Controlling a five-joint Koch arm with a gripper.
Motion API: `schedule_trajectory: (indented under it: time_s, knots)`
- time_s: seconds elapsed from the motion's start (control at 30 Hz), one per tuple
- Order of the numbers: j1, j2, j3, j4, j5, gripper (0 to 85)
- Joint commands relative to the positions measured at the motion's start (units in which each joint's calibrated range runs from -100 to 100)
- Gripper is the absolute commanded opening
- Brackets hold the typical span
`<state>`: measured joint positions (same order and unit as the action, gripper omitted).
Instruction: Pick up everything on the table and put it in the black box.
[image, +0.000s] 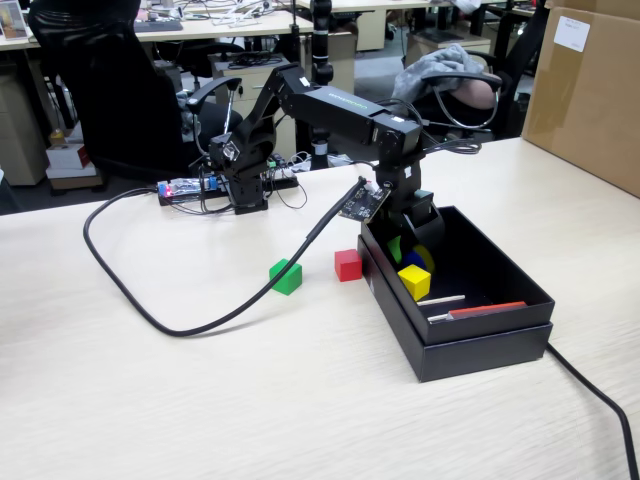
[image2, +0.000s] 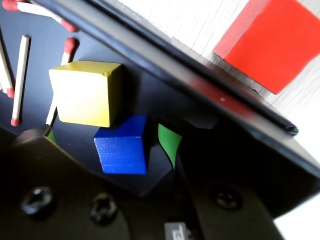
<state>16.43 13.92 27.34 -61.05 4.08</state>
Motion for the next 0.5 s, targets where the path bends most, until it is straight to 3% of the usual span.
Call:
schedule_trajectory:
  time_s: [0.0,0.47]
  knots:
    - [-0.59,-9.73,0.95,0.10,-0.15,43.1]
    - [-7.28,-44.95,-11.11,-0.24,-1.76,44.0]
